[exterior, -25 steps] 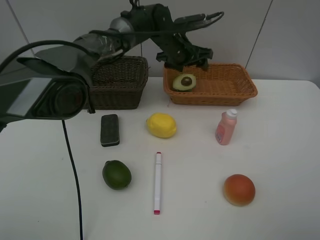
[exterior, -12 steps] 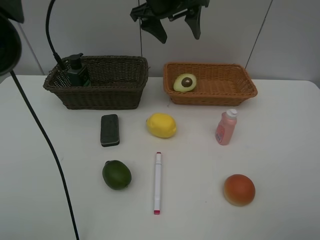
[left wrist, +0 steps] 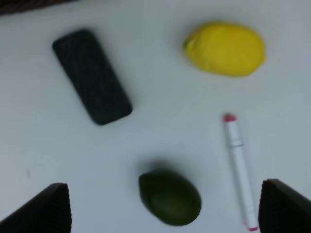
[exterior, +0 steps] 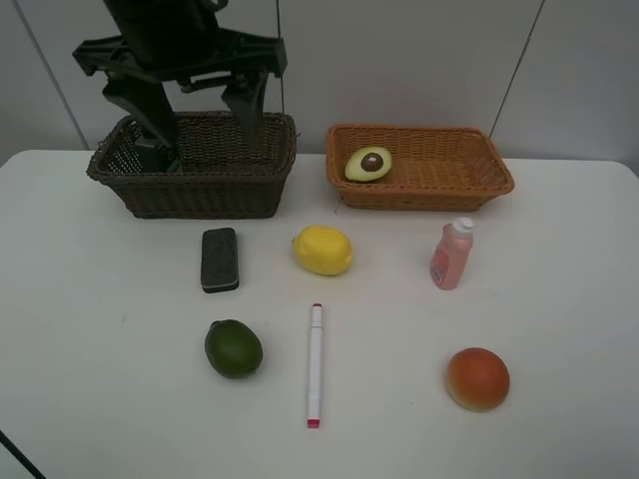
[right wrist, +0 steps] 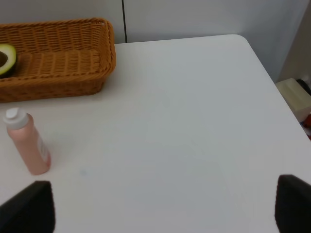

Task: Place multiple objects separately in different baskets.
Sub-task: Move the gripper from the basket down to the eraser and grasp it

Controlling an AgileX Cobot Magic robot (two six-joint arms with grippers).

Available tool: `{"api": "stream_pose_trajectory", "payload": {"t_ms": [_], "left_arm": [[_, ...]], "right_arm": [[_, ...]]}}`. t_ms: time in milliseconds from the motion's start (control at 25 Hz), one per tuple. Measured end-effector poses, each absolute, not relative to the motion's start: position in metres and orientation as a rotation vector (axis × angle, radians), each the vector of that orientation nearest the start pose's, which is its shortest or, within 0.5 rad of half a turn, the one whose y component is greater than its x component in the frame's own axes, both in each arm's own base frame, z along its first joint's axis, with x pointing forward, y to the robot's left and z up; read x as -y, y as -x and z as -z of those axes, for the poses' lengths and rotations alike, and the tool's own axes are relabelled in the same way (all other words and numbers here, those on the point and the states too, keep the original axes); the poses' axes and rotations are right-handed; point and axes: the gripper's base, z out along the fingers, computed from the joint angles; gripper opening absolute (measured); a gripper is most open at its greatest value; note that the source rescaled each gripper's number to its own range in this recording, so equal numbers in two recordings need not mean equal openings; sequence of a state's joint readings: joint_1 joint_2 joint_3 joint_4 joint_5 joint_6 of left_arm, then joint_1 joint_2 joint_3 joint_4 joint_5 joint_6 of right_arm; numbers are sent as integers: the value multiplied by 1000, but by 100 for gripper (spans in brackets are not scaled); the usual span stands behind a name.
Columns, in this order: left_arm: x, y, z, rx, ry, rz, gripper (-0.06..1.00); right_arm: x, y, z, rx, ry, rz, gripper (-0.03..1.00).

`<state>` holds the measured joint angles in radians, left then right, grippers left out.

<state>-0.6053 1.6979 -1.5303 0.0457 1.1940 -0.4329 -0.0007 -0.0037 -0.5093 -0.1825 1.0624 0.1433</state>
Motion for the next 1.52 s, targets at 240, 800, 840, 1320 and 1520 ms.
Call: {"api": "stream_pose_trajectory", "payload": {"t_ms": [240, 800, 840, 1320, 1520], "left_arm": [[187, -281, -239, -2861, -113, 135, 97], [178, -326, -139, -2842, -26, 151, 97], [180, -328, -132, -2837, -31, 157, 97], [182, -337, -101, -2811, -56, 172, 97], [182, -338, -91, -2829, -80, 147, 97]], "right_arm": [[14, 7, -281, -2016, -155, 128, 100], [14, 7, -281, -2016, -155, 128, 100], [14, 7, -281, -2016, -155, 128, 100], [14, 7, -281, -2016, -155, 128, 100], [14, 7, -281, -2016, -155, 128, 100]]}}
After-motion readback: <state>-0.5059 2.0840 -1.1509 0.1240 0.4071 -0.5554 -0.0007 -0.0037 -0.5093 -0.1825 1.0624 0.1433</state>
